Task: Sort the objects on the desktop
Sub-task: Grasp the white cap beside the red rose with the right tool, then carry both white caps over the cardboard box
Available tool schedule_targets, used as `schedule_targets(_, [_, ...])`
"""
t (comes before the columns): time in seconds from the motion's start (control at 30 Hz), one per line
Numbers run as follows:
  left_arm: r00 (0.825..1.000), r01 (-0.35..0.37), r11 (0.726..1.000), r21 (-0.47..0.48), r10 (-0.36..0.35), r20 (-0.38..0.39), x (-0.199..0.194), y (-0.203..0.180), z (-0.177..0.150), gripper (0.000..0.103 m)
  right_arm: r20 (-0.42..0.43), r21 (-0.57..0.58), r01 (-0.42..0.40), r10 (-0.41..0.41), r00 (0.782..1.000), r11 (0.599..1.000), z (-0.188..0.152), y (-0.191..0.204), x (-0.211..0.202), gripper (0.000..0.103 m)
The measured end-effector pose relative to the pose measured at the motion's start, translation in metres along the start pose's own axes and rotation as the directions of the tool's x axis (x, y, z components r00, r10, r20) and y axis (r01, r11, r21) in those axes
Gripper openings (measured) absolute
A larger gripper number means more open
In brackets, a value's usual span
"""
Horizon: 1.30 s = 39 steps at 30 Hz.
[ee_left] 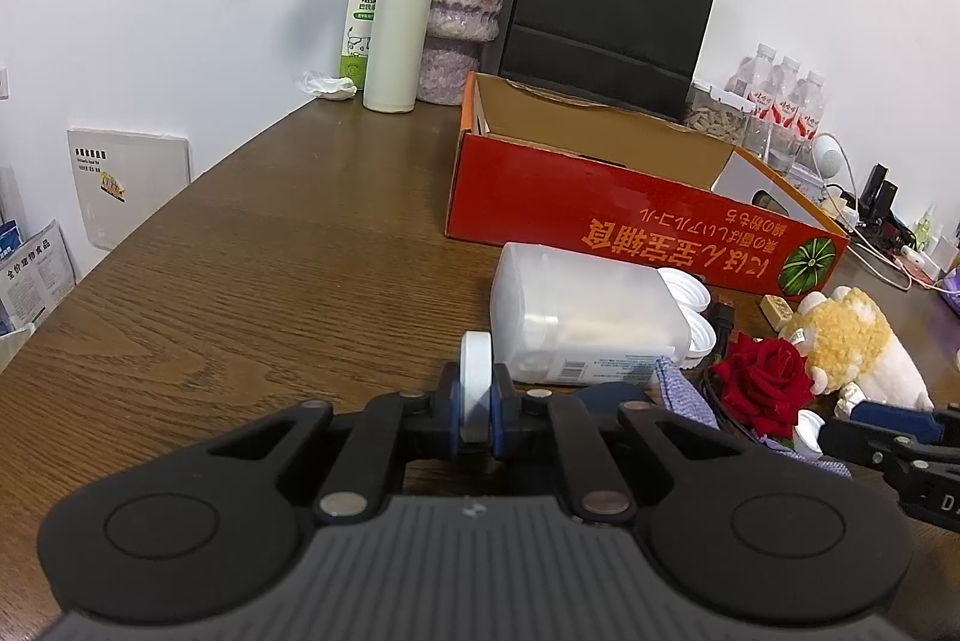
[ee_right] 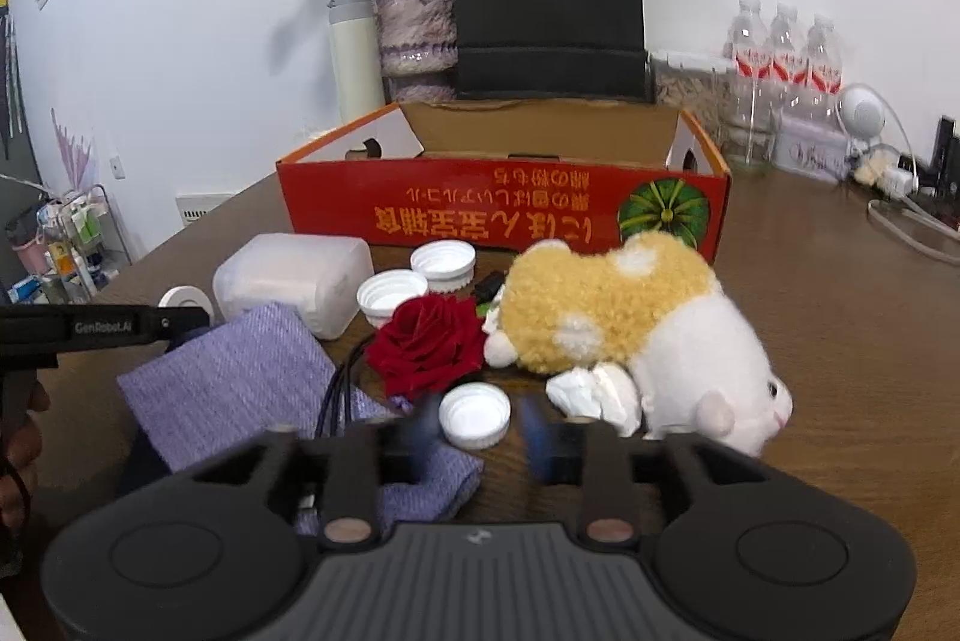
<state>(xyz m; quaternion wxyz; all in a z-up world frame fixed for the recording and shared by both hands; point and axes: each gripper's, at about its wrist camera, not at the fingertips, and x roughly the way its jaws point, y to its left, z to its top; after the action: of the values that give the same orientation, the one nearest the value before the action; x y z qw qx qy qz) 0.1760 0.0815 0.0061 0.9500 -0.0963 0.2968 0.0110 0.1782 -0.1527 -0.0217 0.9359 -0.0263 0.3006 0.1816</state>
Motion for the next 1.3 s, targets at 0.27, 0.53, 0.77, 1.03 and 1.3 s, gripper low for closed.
schedule_targets(0.27, [1.000, -0.008, 1.000, -0.018, 0.008, -0.004, -0.001, 0.006, -0.002, 0.010, -0.052, -0.051, 0.017, -0.020, 0.998, 0.999, -0.001, 0.004, 0.020, 0.028])
schedule_targets(0.53, [0.999, 0.016, 1.000, -0.019, -0.015, 0.031, -0.009, 0.008, 0.001, 0.010, 0.003, -0.061, 0.002, -0.002, 1.000, 0.998, 0.000, 0.007, 0.002, 0.027])
schedule_targets(0.77, [0.992, 0.040, 0.999, -0.003, -0.039, 0.117, -0.025, 0.002, 0.023, 0.010, 0.132, -0.063, -0.031, 0.039, 0.991, 0.998, 0.028, 0.000, -0.021, 0.027])
schedule_targets(1.03, [0.960, 0.097, 0.993, 0.071, -0.112, 0.257, -0.024, -0.030, 0.085, 0.010, 0.265, -0.060, -0.001, 0.017, 0.964, 0.998, 0.096, -0.023, -0.012, 0.027])
schedule_targets(1.3, [0.939, 0.170, 0.984, 0.051, -0.178, 0.293, 0.023, -0.061, 0.140, 0.010, 0.290, -0.052, -0.001, 0.016, 0.957, 0.999, 0.148, -0.049, 0.033, 0.027])
